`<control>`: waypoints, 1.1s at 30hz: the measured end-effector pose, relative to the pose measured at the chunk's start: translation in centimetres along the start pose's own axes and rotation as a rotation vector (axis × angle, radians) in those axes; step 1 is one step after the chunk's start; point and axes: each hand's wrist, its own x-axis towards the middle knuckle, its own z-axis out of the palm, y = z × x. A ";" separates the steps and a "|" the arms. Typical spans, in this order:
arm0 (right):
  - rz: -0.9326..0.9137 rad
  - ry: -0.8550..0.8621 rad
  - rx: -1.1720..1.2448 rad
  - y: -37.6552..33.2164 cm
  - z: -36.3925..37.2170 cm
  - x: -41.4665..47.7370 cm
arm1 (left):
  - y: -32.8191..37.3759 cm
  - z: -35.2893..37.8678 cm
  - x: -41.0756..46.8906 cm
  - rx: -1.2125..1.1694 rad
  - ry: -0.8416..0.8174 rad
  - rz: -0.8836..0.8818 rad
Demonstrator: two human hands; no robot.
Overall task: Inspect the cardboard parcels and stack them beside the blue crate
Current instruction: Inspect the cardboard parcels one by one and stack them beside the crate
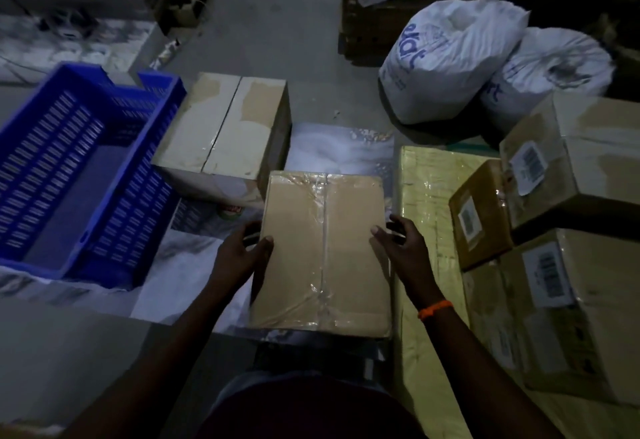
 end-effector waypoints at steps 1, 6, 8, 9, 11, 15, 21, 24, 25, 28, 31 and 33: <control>0.019 -0.012 -0.009 -0.5 0.3 1.0 | 0.8 0.3 1.5 0.016 -0.007 0.014; 0.161 -0.105 0.041 -1.7 1.7 4.4 | 3.6 1.8 6.9 -0.057 -0.091 -0.139; 0.163 -0.160 0.105 -2.5 2.2 4.5 | 3.6 1.9 7.2 -0.075 -0.086 -0.160; 0.162 -0.161 0.126 -2.9 2.3 4.5 | 3.6 1.9 7.2 -0.098 -0.083 -0.146; 0.148 -0.102 0.122 -4.0 2.0 4.1 | 4.4 1.5 7.0 -0.168 -0.077 -0.101; 0.002 0.057 0.115 -7.4 0.5 2.9 | 8.0 -0.1 6.4 -0.299 0.006 -0.020; -0.180 0.175 0.261 -11.9 -1.1 -1.8 | 12.1 -2.4 3.6 -0.503 -0.002 0.055; -0.190 0.224 0.284 -10.3 -0.8 -4.1 | 11.4 -2.5 1.5 -0.479 0.033 0.066; -0.189 0.231 0.283 -9.5 -0.5 -4.8 | 10.6 -2.3 0.8 -0.465 0.039 0.075; -0.166 0.266 0.310 -7.3 0.1 -6.6 | 9.0 -1.8 -0.9 -0.468 0.014 0.088; -0.153 0.266 0.284 -6.4 0.0 -7.4 | 8.8 -1.5 -1.1 -0.418 0.002 0.120; -0.152 0.255 0.250 -6.5 -0.2 -7.1 | 8.8 -1.6 -0.7 -0.413 -0.012 0.118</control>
